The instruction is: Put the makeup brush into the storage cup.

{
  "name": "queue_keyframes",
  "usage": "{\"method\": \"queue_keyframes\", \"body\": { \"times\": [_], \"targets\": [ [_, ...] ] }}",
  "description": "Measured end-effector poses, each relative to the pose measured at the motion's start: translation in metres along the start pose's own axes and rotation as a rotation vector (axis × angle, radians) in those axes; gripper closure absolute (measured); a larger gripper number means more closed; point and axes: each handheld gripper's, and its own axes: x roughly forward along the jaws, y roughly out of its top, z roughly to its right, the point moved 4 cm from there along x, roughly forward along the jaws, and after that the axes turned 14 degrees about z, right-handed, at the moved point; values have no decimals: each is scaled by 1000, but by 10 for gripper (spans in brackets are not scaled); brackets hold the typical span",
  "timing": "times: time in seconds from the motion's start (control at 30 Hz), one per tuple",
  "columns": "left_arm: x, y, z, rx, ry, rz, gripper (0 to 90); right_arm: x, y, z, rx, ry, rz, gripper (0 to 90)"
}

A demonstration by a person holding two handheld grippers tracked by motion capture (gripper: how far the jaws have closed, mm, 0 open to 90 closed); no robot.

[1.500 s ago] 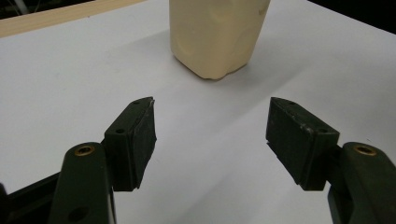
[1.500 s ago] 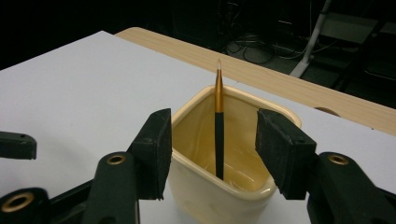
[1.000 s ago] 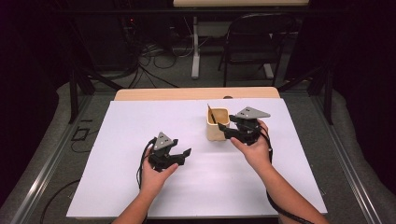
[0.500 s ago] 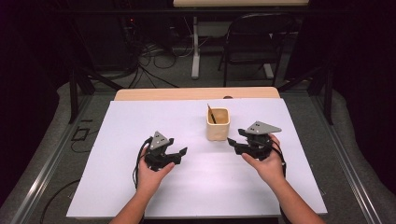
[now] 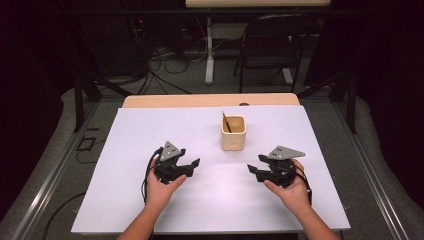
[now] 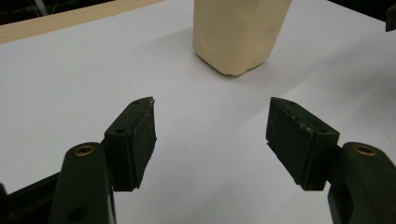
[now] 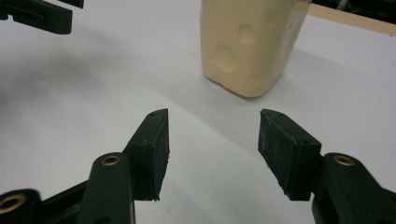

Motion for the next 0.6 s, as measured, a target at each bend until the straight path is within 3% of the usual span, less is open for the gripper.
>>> {"method": "queue_keyframes", "body": {
  "times": [0.6],
  "targets": [
    [-11, -8, -7, -15, 10, -22, 333, -12, -20, 3, 21, 0, -22, 432]
  ]
}}
